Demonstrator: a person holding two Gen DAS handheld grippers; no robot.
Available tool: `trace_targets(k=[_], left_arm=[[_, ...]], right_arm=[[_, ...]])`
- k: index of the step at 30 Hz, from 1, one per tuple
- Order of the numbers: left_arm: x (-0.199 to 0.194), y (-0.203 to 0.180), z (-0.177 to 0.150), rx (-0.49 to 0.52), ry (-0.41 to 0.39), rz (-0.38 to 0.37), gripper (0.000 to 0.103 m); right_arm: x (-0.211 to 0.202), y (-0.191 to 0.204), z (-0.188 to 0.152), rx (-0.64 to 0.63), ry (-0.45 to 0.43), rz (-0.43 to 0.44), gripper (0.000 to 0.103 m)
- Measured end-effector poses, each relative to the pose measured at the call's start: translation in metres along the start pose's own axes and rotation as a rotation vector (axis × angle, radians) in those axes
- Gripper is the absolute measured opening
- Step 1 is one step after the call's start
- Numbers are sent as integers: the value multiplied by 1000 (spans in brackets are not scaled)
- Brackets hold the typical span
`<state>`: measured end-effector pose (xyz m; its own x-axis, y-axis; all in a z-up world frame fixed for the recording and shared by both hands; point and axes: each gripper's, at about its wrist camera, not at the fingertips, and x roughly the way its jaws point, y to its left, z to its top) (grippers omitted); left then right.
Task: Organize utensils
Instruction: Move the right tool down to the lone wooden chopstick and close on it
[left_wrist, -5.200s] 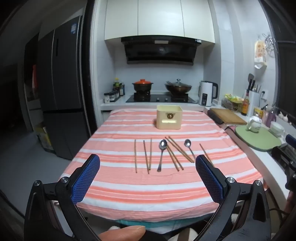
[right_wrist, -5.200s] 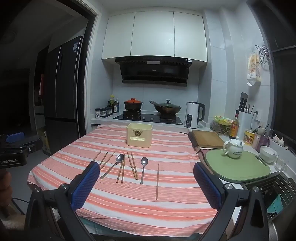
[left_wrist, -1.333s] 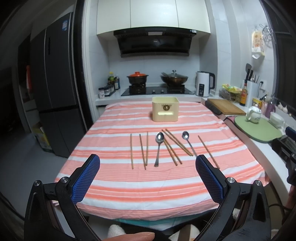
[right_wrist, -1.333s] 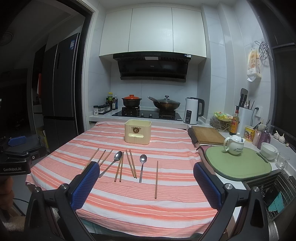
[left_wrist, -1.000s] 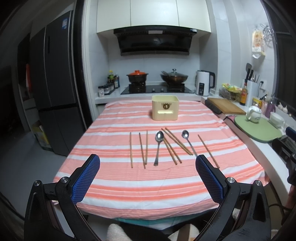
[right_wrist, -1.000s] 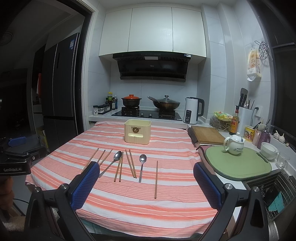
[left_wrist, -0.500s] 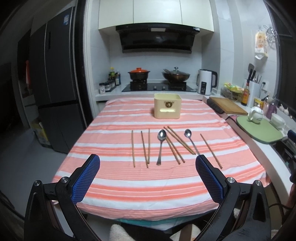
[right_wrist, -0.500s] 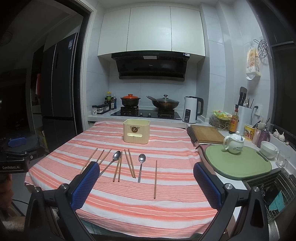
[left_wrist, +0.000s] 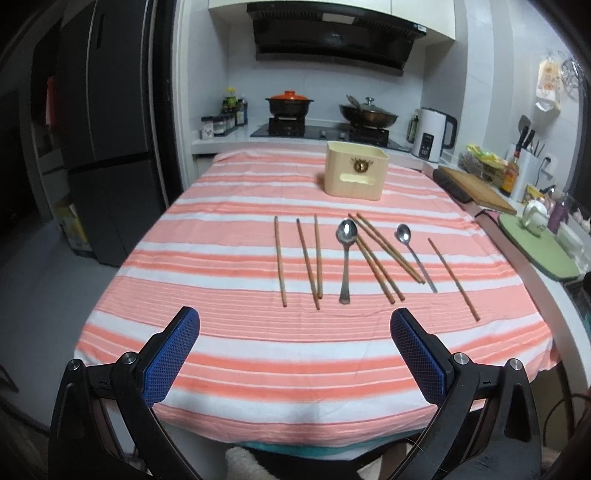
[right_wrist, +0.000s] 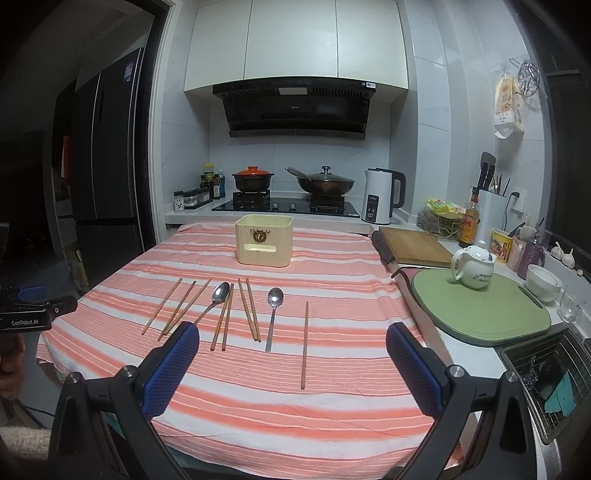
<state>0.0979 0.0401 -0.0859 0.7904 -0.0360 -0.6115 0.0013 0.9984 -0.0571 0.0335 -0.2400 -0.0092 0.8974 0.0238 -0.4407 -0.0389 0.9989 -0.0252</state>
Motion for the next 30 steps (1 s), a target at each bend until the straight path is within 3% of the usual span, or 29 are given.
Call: trace_targets(k=[7, 13, 19, 21, 26, 30], left_arm=[[67, 2, -13, 3, 85, 32, 103], [128, 8, -28, -5, 168, 77, 103], [169, 13, -30, -22, 281, 62, 103], [181, 15, -31, -30, 326, 69, 103], [186, 14, -31, -33, 283, 98, 103], [183, 17, -32, 1, 283, 64, 103]], right_arm=[[62, -11, -31, -30, 64, -21, 103], [134, -20, -74, -43, 257, 1, 103], [185, -26, -101, -65, 454, -7, 102], [188, -32, -102, -30, 461, 22, 102], [189, -34, -104, -16, 456, 46, 103], [189, -33, -104, -17, 459, 46, 103]])
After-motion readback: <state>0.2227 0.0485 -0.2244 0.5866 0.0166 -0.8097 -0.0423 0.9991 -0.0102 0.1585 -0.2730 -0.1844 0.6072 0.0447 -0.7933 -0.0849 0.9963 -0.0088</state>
